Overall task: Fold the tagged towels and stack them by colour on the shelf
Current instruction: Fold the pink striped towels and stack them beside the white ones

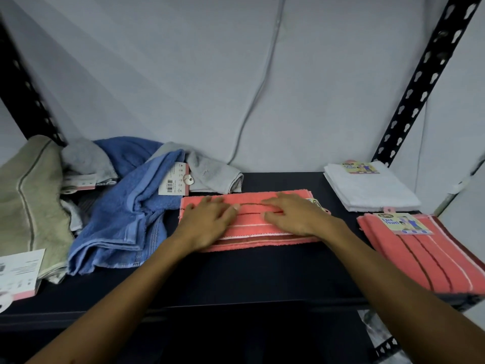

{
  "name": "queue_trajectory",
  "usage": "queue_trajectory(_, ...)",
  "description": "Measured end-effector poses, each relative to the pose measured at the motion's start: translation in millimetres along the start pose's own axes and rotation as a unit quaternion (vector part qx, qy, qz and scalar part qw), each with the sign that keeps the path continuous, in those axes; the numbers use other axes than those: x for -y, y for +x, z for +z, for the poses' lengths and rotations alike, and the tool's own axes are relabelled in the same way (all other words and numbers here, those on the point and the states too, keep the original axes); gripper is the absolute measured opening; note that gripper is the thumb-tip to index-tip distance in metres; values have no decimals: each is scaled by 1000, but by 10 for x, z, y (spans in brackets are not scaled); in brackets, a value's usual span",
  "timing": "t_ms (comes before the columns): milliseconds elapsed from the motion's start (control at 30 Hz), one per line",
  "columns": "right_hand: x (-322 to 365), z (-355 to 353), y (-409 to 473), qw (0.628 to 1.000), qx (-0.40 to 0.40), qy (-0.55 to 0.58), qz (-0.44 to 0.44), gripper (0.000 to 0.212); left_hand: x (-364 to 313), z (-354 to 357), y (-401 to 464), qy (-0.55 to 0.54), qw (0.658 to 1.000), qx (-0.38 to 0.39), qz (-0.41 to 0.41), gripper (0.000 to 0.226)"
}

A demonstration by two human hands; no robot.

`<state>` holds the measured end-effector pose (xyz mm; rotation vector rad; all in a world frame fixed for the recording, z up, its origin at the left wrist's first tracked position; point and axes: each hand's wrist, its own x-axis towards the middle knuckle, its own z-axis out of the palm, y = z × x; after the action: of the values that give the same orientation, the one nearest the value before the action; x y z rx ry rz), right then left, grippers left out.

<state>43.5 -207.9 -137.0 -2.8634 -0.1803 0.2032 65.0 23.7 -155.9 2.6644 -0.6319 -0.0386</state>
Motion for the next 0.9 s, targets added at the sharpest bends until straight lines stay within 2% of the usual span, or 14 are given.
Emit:
queue_trajectory(33, 87, 8, 13, 998, -66, 4, -17, 47, 33, -17, -4, 11, 998, -60, 14, 62)
queue_trajectory(67, 198, 42, 23, 991, -124, 13, -38, 44, 67, -28, -11, 48, 995, -82, 15, 61)
queue_trajectory(133, 430, 170, 54, 982, -166, 58, -68, 39, 122, 24, -48, 98, 994, -40, -16, 58)
queue_trajectory(200, 583, 335, 112, 984, -145, 70, -74, 44, 158, 102, -92, 106, 993, 21, -43, 60)
queue_trajectory(367, 508, 527, 189, 995, -34, -79, -46, 65, 242, 106, -165, 117, 989, 69, -57, 70)
queue_trajectory(633, 453, 494, 168, 991, -15, -113, -70, 65, 169, 88, -184, 133, 983, 79, -99, 71)
queue_trajectory(700, 399, 440, 136, 989, -15, -105, -103, 63, 126, 61, -211, 141, 983, 61, -99, 69)
queue_trajectory(800, 259, 309, 143, 985, -21, -67, -155, 58, 79, -10, -279, 164, 982, -17, -93, 57)
queue_trajectory(900, 159, 166, 163, 983, -117, -88, -115, 51, 6, -24, -351, 126, 986, -57, -94, 42)
